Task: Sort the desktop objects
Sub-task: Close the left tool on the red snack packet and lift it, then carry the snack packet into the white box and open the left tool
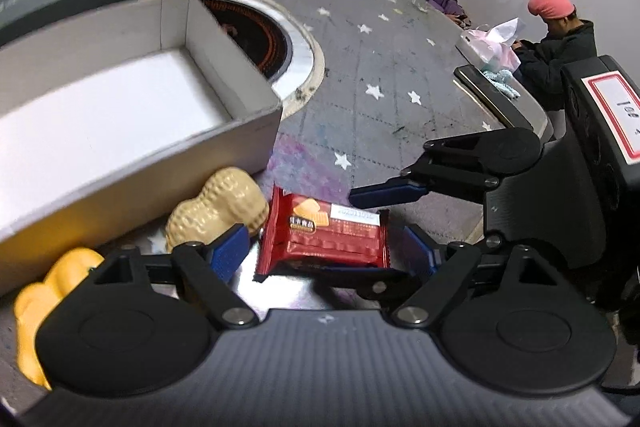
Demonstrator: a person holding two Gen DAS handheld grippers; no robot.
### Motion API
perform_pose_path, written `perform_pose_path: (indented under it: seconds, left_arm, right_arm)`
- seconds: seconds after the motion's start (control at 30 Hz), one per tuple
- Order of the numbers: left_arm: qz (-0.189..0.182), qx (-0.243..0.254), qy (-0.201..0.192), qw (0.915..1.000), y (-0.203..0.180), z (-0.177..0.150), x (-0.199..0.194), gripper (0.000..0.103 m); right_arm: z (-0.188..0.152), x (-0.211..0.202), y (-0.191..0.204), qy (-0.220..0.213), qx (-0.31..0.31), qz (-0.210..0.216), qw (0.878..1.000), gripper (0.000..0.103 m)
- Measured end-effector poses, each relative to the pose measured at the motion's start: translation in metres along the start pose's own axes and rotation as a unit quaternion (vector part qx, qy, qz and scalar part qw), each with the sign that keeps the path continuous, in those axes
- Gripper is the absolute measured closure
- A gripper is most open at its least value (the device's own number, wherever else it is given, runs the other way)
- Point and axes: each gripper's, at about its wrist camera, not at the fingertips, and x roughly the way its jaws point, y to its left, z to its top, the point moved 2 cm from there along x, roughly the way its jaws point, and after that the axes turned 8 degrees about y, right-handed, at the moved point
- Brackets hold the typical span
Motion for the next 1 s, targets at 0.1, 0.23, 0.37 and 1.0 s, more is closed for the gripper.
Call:
perform_pose_path:
  seconds: [0.1, 0.23, 0.37, 1.0]
  left_arm:
    - [-0.010, -0.015, 0.011, 0.9998, 0.005, 0.001, 0.009, 0.024]
    - [-0.021, -0.030, 0.024, 0.9990, 0.010, 0.002, 0.018, 0.025]
    - [-0.033, -0.041, 0.033, 0.9981, 0.012, 0.004, 0.027, 0.026]
    - [-0.053, -0.059, -0.008, 0.9968, 0.011, 0.009, 0.008, 0.049]
  right_arm:
    - [0.002, 0.005, 0.000, 0.001, -0.004, 0.010, 1.000, 0.052]
    - [0.000, 0.004, 0.000, -0.001, -0.002, 0.009, 1.000, 0.054]
    - [-0.002, 0.004, 0.000, -0.003, 0.001, 0.009, 1.000, 0.054]
    - [0.005, -0.014, 0.005, -0.033, 0.001, -0.007, 0.999, 0.060]
